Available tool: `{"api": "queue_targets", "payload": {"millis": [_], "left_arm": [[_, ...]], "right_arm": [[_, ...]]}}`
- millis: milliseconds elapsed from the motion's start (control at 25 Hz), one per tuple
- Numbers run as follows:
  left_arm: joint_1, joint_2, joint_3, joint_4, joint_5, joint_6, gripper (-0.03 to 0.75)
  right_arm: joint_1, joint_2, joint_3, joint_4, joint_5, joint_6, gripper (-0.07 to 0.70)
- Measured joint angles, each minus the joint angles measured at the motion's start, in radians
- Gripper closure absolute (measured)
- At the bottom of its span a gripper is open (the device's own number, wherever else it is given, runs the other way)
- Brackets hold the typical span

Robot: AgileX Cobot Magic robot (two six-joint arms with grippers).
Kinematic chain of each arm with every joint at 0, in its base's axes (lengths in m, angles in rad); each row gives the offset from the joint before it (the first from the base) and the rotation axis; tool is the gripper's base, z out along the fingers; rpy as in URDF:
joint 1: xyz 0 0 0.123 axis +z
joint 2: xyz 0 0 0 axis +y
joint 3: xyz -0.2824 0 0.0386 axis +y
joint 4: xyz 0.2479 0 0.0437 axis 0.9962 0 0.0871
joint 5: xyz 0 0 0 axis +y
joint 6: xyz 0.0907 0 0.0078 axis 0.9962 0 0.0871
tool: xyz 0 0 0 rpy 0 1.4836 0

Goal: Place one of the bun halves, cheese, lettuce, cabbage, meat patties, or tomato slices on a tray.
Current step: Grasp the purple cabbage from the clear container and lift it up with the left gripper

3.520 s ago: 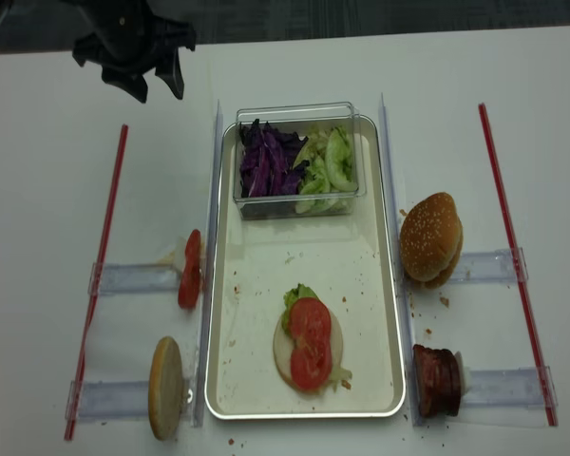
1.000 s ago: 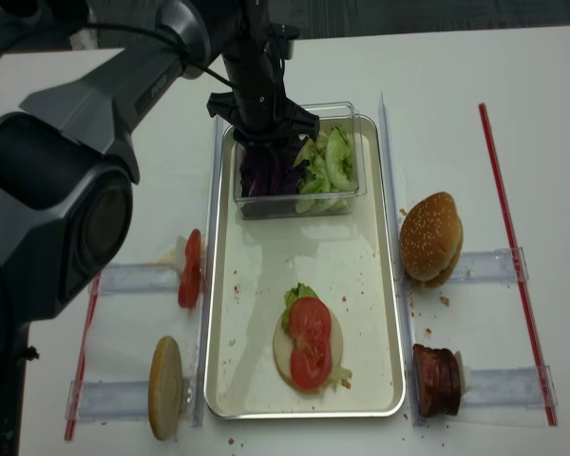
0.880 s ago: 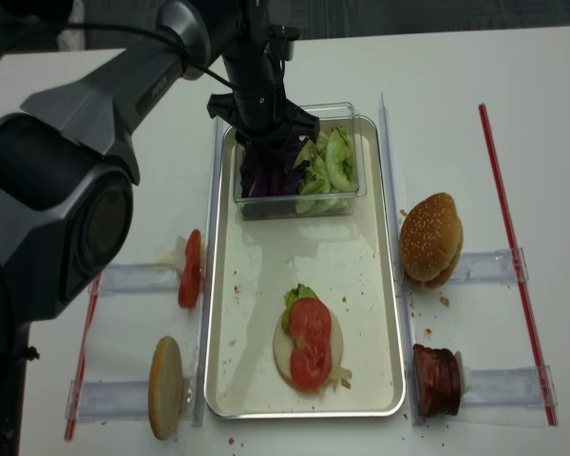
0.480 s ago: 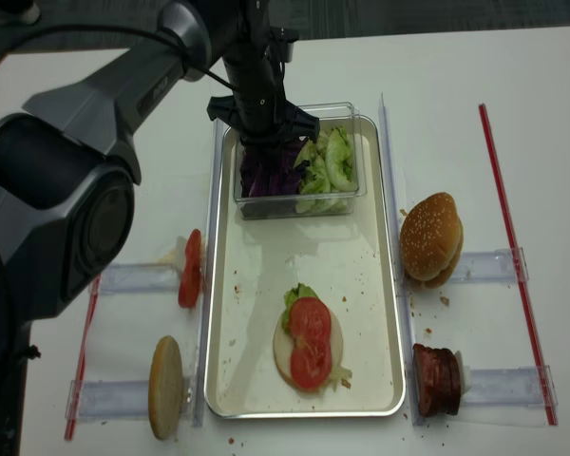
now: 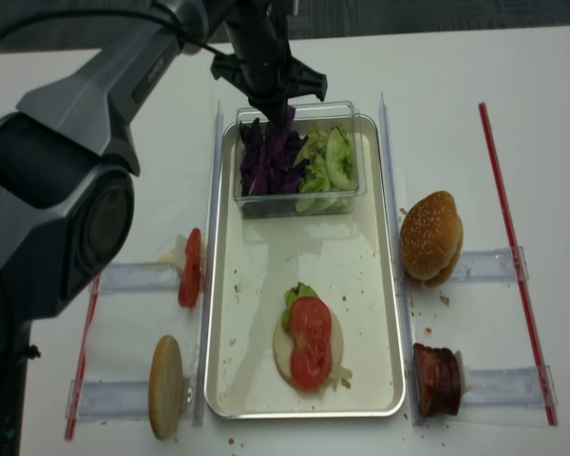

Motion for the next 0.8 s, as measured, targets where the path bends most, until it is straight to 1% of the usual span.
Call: {"api": "queue_targets", "payload": {"millis": [360, 440, 520, 680, 800], "left_arm": [[0.0, -0.044, -0.01, 0.013, 0.004, -0.004, 0.732], [0.0, -0.068, 0.01, 0.013, 0.004, -0.006, 0.732], [0.0, -0.099, 0.06, 0.018, 0.004, -0.006, 0.732], [-0.007, -0.185, 0.21, 0.058, 0.004, -0.008, 0.732], [-0.007, -0.277, 0.314, 0.06, 0.004, -0.001, 0.732]], "right_arm": [[0.0, 0.0, 0.0, 0.0, 0.0, 0.0, 0.164], [0.0, 0.0, 0.0, 0.0, 0.0, 0.0, 0.164], [0.0, 0.0, 0.0, 0.0, 0.0, 0.0, 0.164], [0.0, 0.0, 0.0, 0.0, 0.0, 0.0, 0.164], [0.0, 0.0, 0.0, 0.0, 0.0, 0.0, 0.164]]}}
